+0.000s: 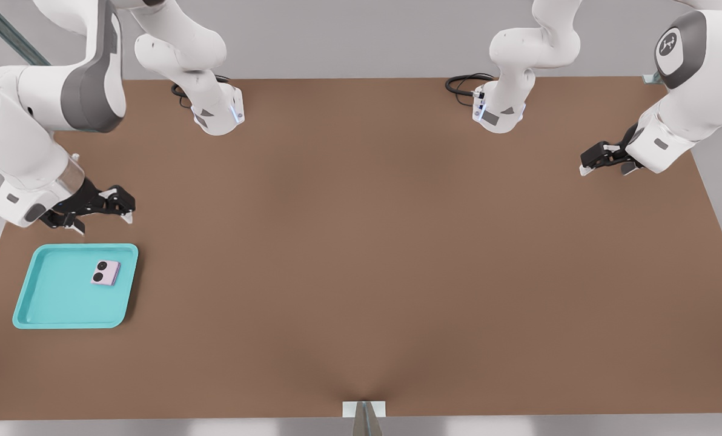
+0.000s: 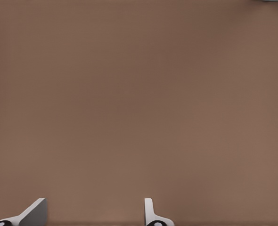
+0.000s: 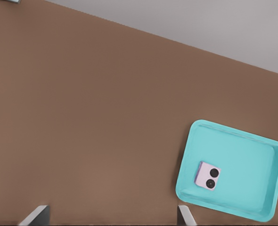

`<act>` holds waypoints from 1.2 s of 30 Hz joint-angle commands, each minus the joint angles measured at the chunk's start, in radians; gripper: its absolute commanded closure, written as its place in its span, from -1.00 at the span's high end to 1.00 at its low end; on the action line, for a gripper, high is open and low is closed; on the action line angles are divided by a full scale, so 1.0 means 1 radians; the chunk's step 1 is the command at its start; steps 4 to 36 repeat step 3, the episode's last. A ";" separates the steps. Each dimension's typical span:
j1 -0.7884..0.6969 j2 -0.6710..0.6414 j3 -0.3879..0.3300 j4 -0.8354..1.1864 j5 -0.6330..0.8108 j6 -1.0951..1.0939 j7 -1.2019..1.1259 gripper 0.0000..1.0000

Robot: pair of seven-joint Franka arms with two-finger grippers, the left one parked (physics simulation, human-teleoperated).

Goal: Keep left arm still and place phone on the tray with right arm

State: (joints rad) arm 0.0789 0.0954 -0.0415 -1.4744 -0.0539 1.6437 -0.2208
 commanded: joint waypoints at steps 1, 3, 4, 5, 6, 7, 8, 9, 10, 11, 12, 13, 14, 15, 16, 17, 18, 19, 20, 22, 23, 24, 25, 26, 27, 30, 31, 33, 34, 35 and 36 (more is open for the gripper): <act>0.004 -0.011 -0.018 -0.020 0.000 -0.059 0.196 1.00; 0.009 -0.014 -0.024 -0.023 0.000 -0.059 0.198 1.00; 0.009 -0.014 -0.024 -0.023 0.000 -0.059 0.198 1.00; 0.009 -0.014 -0.024 -0.023 0.000 -0.059 0.198 1.00; 0.009 -0.014 -0.024 -0.023 0.000 -0.059 0.198 1.00; 0.009 -0.014 -0.024 -0.023 0.000 -0.059 0.198 1.00; 0.009 -0.014 -0.024 -0.023 0.000 -0.059 0.198 1.00; 0.009 -0.014 -0.024 -0.023 0.000 -0.059 0.198 1.00; 0.009 -0.014 -0.024 -0.023 0.000 -0.059 0.198 1.00; 0.009 -0.014 -0.024 -0.023 0.000 -0.059 0.198 1.00; 0.009 -0.014 -0.024 -0.023 0.000 -0.059 0.198 1.00; 0.009 -0.014 -0.024 -0.023 0.000 -0.059 0.198 1.00; 0.009 -0.014 -0.024 -0.023 0.000 -0.059 0.198 1.00; 0.009 -0.014 -0.024 -0.023 0.000 -0.059 0.198 1.00; 0.009 -0.014 -0.024 -0.023 0.000 -0.059 0.198 1.00; 0.009 -0.014 -0.024 -0.023 0.000 -0.059 0.198 1.00; 0.009 -0.014 -0.024 -0.023 0.000 -0.059 0.198 1.00; 0.009 -0.014 -0.024 -0.023 0.000 -0.059 0.198 1.00; 0.009 -0.014 -0.024 -0.023 0.000 -0.059 0.198 1.00; 0.009 -0.014 -0.024 -0.023 0.000 -0.059 0.198 1.00; 0.009 -0.014 -0.024 -0.023 0.000 -0.059 0.198 1.00; 0.009 -0.014 -0.024 -0.023 0.000 -0.059 0.198 1.00; 0.009 -0.014 -0.024 -0.023 0.000 -0.059 0.198 1.00; 0.009 -0.014 -0.024 -0.023 0.000 -0.059 0.198 1.00; 0.009 -0.014 -0.024 -0.023 0.000 -0.059 0.198 1.00; 0.009 -0.014 -0.024 -0.023 0.000 -0.059 0.198 1.00; 0.009 -0.014 -0.024 -0.023 0.000 -0.059 0.198 1.00; 0.009 -0.014 -0.024 -0.023 0.000 -0.059 0.198 1.00; 0.009 -0.014 -0.024 -0.023 0.000 -0.059 0.198 1.00; 0.009 -0.014 -0.024 -0.023 0.000 -0.059 0.198 1.00; 0.009 -0.014 -0.024 -0.023 0.000 -0.059 0.198 1.00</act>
